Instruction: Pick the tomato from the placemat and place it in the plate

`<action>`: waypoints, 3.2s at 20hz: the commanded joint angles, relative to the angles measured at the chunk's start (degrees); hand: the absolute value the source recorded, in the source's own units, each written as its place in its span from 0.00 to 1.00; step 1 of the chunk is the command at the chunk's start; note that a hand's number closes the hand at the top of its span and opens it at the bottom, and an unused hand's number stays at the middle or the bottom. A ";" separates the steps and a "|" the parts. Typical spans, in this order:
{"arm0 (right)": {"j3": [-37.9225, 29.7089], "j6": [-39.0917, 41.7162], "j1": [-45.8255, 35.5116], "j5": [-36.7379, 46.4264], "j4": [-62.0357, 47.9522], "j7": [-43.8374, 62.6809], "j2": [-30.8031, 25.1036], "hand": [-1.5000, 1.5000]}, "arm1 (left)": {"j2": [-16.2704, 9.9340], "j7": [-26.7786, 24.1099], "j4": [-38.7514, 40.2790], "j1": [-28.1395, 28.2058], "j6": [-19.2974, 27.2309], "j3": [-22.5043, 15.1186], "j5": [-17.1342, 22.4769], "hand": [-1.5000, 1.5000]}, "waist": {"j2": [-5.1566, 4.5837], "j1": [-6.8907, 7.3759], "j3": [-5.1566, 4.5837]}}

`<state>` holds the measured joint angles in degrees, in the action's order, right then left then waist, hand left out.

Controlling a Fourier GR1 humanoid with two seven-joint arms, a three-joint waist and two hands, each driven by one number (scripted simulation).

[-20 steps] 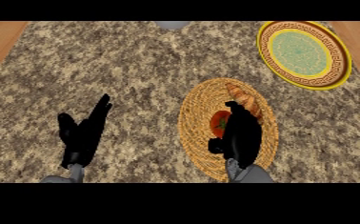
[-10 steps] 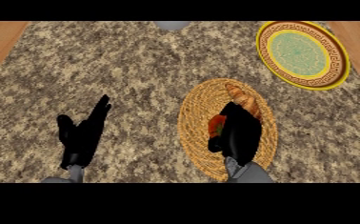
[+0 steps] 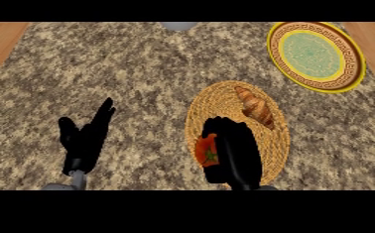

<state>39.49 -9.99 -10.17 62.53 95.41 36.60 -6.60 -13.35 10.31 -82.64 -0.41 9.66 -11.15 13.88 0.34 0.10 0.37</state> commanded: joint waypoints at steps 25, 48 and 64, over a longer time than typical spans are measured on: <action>-47.70 -17.30 -11.24 -38.23 -19.82 -39.57 -11.80 1.00 | 1.12 3.11 2.04 -2.77 -3.03 2.35 -0.61 0.50 | -0.85 0.96 -0.28; -55.32 -5.16 -38.55 -37.43 -79.94 -56.28 -28.96 0.00 | 3.85 2.26 0.76 -3.92 -4.29 -0.24 -2.78 0.50 | -3.02 5.69 -0.03; -71.51 8.89 -38.77 -53.64 -84.44 -71.76 -32.04 0.00 | 4.47 2.25 0.07 -2.14 -2.97 -0.16 -4.01 0.50 | -2.33 3.67 0.09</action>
<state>-29.13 -6.37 -50.05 11.67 12.69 -33.60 -35.48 -9.68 11.47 -83.36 -3.10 6.34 -10.65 10.01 -2.02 4.55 0.77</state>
